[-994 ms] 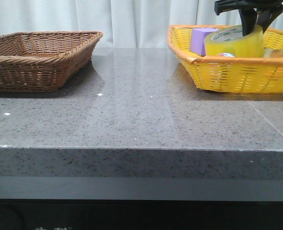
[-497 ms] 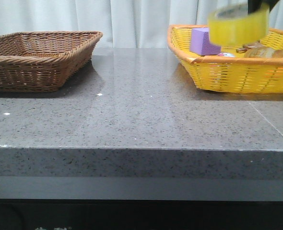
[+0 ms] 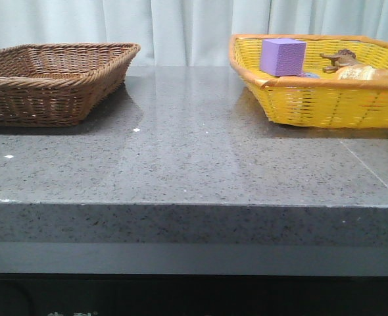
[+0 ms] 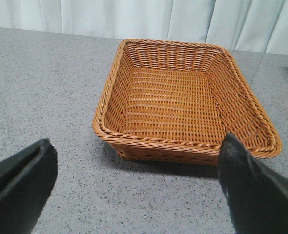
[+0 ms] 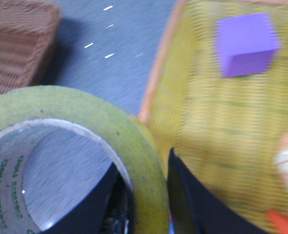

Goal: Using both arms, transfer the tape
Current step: 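Carry the tape roll toward the brown basket and set it on the table, then open the right gripper and withdraw it from the tape roll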

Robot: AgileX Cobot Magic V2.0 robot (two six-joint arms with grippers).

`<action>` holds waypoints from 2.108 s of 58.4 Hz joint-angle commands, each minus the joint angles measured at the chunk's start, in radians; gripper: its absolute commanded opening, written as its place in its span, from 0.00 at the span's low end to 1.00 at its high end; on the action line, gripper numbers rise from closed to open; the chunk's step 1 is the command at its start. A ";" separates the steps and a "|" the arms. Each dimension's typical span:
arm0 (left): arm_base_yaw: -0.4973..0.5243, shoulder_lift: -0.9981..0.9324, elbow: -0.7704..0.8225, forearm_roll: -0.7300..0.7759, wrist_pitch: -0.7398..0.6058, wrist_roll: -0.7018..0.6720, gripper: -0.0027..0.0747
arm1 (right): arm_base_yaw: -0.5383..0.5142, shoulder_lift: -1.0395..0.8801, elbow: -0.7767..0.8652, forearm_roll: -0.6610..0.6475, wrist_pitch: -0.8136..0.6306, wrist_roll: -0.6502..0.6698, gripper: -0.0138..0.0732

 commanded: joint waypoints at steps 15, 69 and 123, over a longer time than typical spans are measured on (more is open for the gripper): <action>0.002 0.010 -0.037 -0.003 -0.078 -0.010 0.89 | 0.228 -0.068 0.301 0.058 -0.290 -0.078 0.21; 0.002 0.010 -0.037 0.002 -0.078 -0.010 0.89 | 0.246 0.006 0.279 0.058 -0.248 -0.078 0.56; 0.002 0.010 -0.037 0.002 -0.078 -0.010 0.89 | -0.123 -0.477 0.599 0.047 -0.350 -0.077 0.06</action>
